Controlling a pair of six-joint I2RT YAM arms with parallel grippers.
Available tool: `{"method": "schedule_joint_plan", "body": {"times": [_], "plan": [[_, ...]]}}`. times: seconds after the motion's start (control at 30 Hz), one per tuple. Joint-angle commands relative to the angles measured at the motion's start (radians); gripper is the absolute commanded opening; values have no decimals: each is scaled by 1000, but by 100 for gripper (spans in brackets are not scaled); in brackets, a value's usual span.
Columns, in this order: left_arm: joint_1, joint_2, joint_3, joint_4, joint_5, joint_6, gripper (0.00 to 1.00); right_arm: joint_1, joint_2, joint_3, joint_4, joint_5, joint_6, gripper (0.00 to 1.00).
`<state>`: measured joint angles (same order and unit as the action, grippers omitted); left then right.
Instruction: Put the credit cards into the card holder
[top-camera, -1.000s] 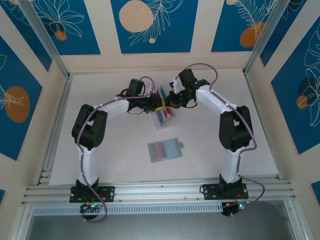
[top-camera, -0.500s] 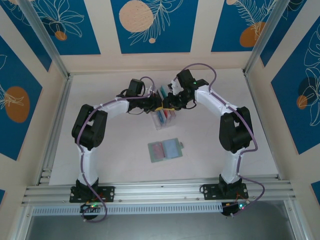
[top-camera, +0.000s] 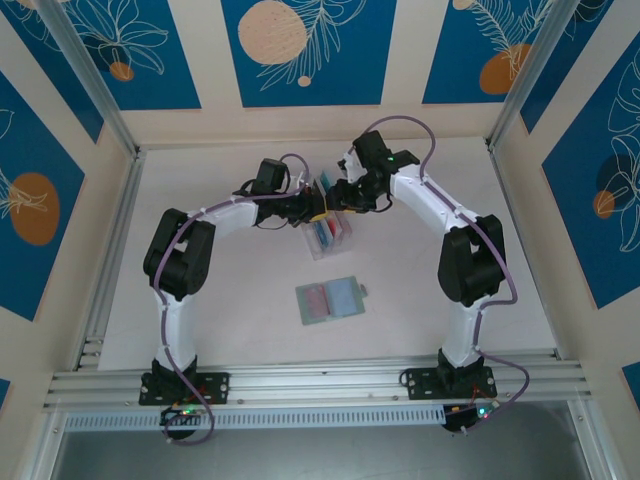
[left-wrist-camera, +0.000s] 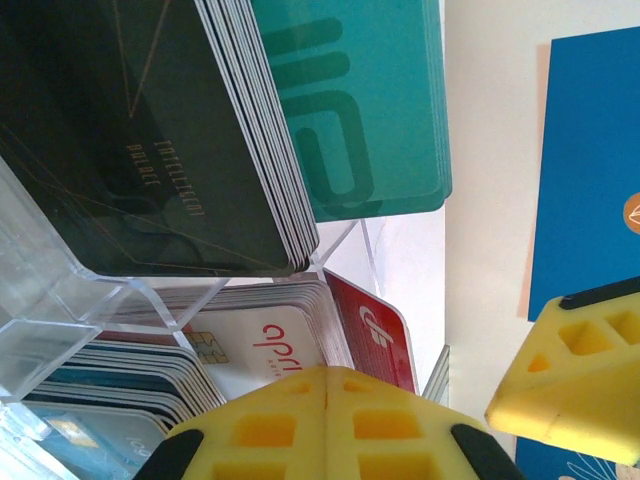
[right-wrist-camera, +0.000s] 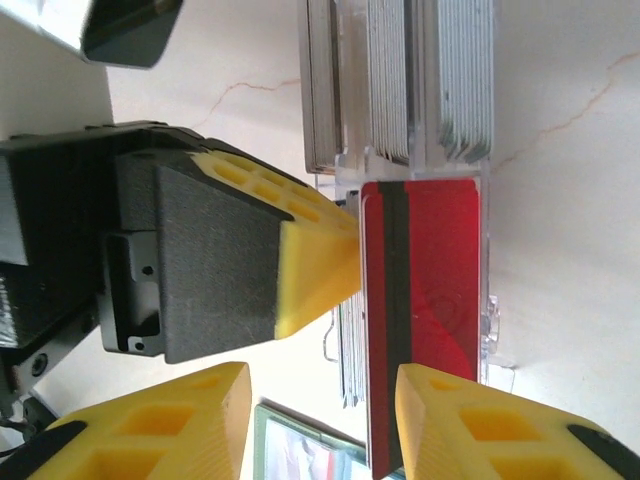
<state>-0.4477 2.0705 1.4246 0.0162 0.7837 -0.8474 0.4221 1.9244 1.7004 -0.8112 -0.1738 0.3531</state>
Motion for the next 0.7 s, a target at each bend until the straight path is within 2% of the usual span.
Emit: {"method": "schedule_joint_plan", "body": {"times": [0.0, 0.17, 0.67], "plan": [[5, -1, -17, 25, 3, -10, 5, 19, 36, 25, -39, 12, -24, 44], [7, 0, -19, 27, 5, -9, 5, 26, 55, 7, -37, 20, -33, 45], [14, 5, -24, 44, 14, -17, 5, 35, 108, -48, -12, -67, -33, 55]]}}
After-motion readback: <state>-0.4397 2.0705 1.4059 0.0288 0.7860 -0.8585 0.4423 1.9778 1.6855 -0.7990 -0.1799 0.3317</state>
